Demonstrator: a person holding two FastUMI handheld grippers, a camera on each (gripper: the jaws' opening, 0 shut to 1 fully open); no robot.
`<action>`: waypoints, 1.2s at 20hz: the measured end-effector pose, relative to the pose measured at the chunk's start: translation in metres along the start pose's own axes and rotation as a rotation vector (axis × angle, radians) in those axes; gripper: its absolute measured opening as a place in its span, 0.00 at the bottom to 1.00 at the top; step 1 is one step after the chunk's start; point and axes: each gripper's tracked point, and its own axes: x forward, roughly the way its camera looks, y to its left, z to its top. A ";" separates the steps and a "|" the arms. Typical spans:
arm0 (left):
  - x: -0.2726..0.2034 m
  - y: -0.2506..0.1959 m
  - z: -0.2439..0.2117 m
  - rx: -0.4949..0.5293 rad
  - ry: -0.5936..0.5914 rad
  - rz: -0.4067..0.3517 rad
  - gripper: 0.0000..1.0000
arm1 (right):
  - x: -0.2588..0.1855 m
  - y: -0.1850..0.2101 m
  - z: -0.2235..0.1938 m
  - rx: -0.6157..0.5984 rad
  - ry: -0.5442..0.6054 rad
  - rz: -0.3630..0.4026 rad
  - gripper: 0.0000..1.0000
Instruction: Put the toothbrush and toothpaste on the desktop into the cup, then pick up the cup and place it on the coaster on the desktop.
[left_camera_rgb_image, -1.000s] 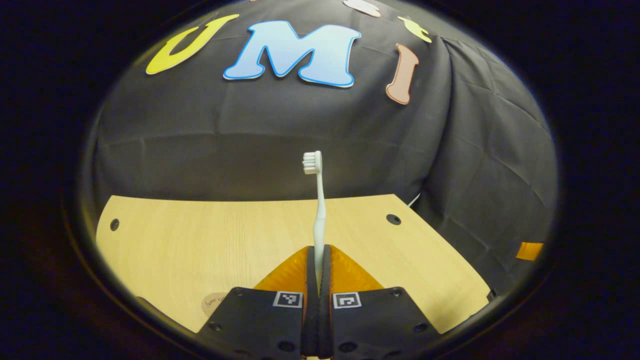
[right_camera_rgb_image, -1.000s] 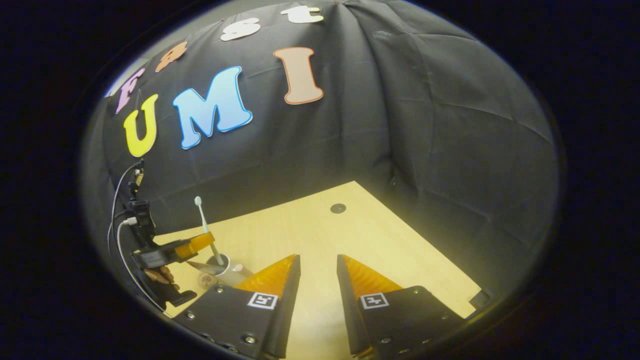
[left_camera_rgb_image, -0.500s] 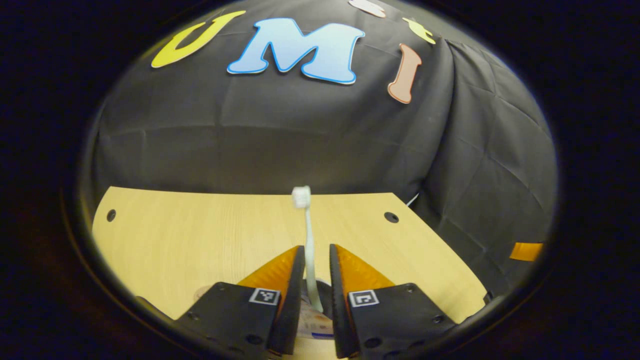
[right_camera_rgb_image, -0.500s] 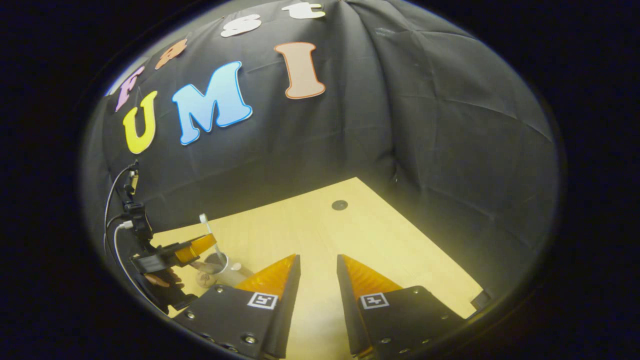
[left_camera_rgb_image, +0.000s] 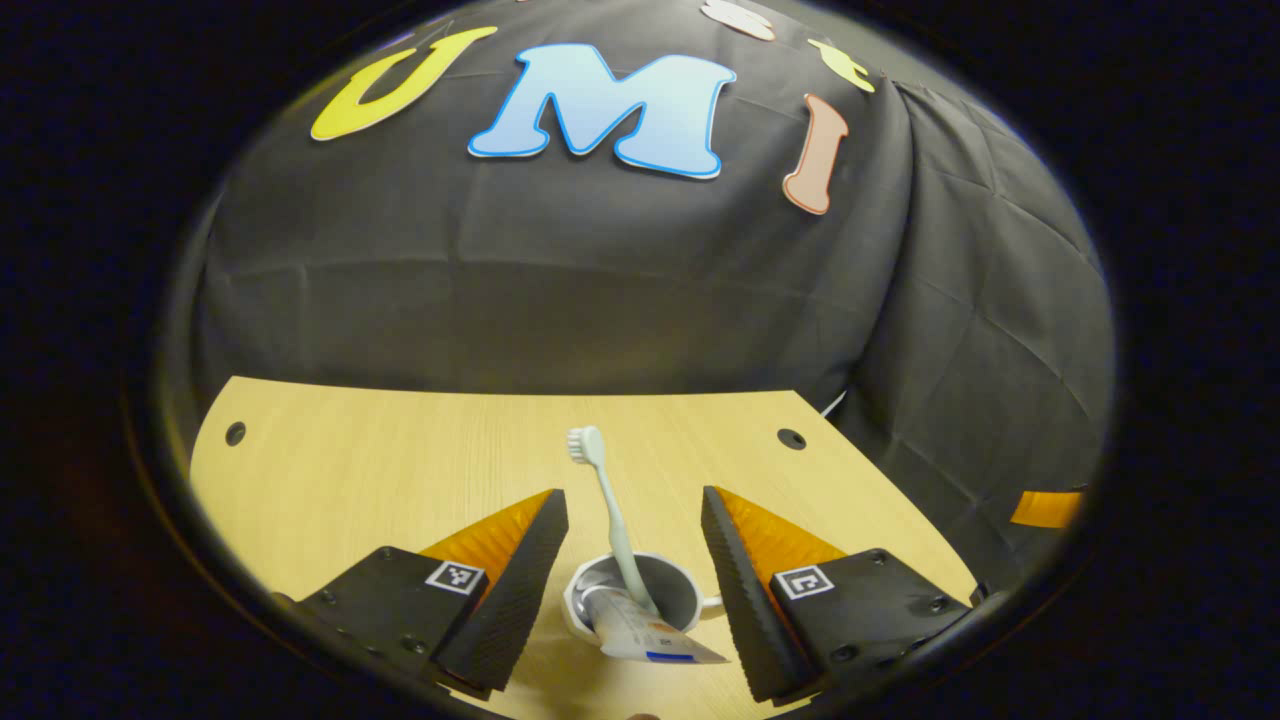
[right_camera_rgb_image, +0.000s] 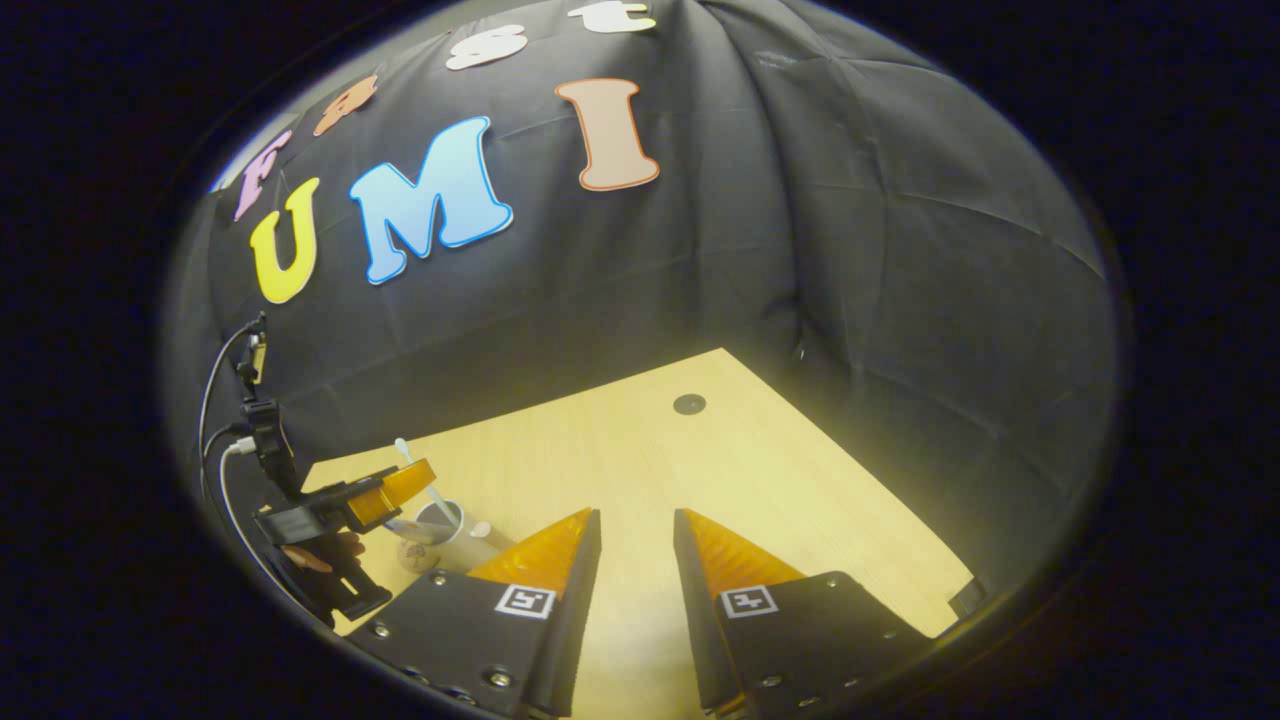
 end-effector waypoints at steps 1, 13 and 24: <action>-0.002 0.001 0.001 0.003 -0.007 0.006 0.82 | -0.001 0.002 -0.001 -0.002 0.001 0.003 0.45; -0.062 0.018 0.024 0.002 -0.090 0.083 1.00 | -0.007 0.041 -0.016 -0.046 0.040 0.118 0.72; -0.180 0.038 0.032 0.075 -0.211 0.173 0.97 | -0.012 0.099 -0.040 -0.276 0.108 0.321 0.94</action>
